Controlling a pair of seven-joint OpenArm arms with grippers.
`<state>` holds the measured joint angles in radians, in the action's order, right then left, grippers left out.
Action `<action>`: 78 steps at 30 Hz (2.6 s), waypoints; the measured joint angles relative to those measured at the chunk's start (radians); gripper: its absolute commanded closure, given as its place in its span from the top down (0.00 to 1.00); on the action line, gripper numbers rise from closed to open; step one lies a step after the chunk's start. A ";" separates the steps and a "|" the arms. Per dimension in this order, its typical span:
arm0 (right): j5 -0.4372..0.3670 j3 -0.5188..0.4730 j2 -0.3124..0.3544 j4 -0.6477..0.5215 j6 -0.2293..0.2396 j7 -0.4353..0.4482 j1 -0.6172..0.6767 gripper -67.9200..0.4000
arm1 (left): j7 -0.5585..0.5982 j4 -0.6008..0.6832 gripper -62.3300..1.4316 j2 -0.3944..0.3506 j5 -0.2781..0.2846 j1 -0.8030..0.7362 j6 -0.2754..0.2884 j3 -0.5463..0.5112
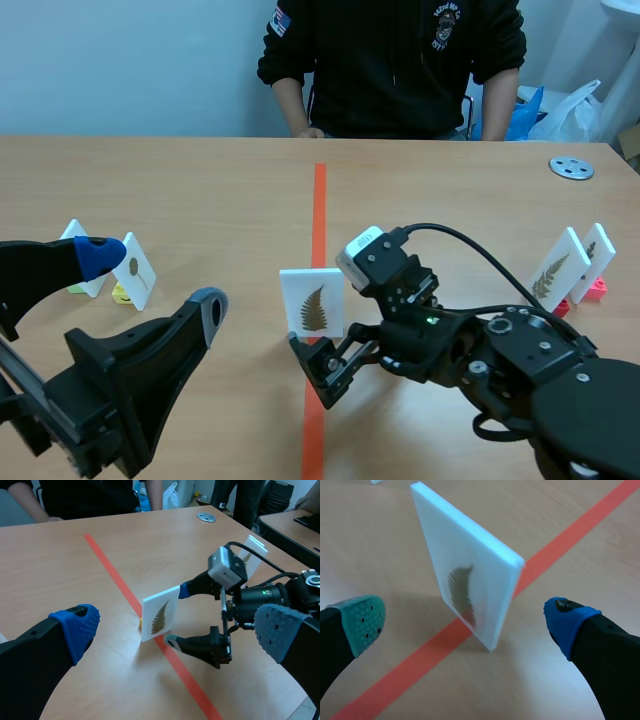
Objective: Sort the leaf by its shape. The table is split by an orange tape line. A compound leaf with several leaflets goes to the left side, a simple leaf with one blade goes to the right side. Return to the home posture when a red brick is placed on the table.
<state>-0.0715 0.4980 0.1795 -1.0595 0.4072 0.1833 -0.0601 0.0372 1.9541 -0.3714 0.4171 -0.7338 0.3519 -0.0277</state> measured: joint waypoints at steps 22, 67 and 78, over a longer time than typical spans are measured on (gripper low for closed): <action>0.047 0.092 -0.052 0.089 -0.071 0.001 -0.035 0.35 | 0.000 0.000 1.00 0.000 0.000 0.000 0.000 0.000; -0.202 -0.400 0.166 -0.534 -0.067 -0.137 0.502 0.05 | 0.005 0.000 1.00 0.000 0.000 0.000 0.000 0.000; -0.203 -0.584 0.200 -0.510 -0.145 -0.138 0.587 0.05 | 0.027 0.000 1.00 0.000 0.000 0.003 0.000 0.000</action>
<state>-0.2741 -0.0864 0.3794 -1.5700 0.2619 0.0448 0.5274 0.0647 1.9541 -0.3710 0.4171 -0.7311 0.3515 -0.0277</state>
